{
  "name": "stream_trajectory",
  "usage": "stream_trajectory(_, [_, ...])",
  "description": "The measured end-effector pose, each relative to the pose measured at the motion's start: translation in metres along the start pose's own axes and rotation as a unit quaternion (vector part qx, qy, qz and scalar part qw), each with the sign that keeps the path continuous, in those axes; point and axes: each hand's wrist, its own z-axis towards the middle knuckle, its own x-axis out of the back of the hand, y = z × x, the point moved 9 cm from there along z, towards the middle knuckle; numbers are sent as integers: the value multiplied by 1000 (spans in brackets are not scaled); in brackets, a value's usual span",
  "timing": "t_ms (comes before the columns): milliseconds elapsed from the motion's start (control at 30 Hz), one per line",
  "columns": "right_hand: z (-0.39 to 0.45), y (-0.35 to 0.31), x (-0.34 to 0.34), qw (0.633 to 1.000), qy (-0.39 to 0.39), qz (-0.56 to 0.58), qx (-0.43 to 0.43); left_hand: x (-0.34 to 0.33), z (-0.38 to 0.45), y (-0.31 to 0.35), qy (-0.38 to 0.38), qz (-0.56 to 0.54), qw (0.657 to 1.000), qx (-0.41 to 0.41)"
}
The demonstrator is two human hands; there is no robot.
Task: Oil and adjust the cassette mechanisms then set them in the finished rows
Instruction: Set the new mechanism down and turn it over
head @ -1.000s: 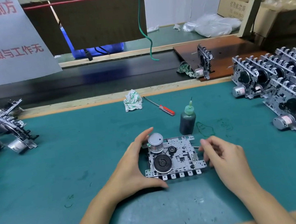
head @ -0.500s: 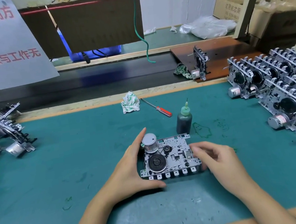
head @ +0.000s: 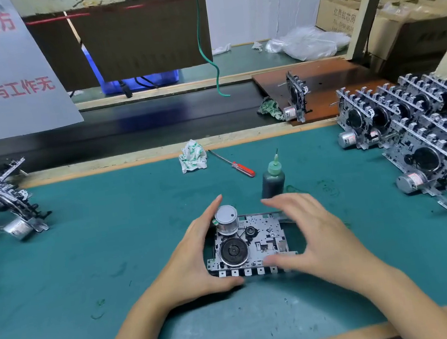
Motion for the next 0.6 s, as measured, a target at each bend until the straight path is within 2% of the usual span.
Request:
stream_trajectory(67, [8,-10,-16,990,-98,-98,35,-1,0,0,3,0,1000,-7])
stream_trajectory(167, [15,-11,-33,973,-167,-154,34,-1,-1,1,6,5,1000,-18])
stream_trajectory(333, [27,-21,-30,957,-157,-235,61,-1,-2,5,13,-3,1000,-23])
stream_trajectory(400, [31,-23,-24,957,-146,-240,72,2,-1,4,10,-47,999,-19])
stream_trajectory(467, [34,-16,-14,977,-156,-140,32,5,4,3,13,-182,983,23])
stream_trajectory(500, [35,-12,-13,985,-174,-14,-7,6,8,0,13,-291,955,59])
stream_trajectory(533, [32,-12,-14,970,-197,143,-32,0,10,0,-12,-396,914,85])
stream_trajectory(600, [29,-32,-21,876,-237,419,-14,-15,9,11,-90,-542,830,92])
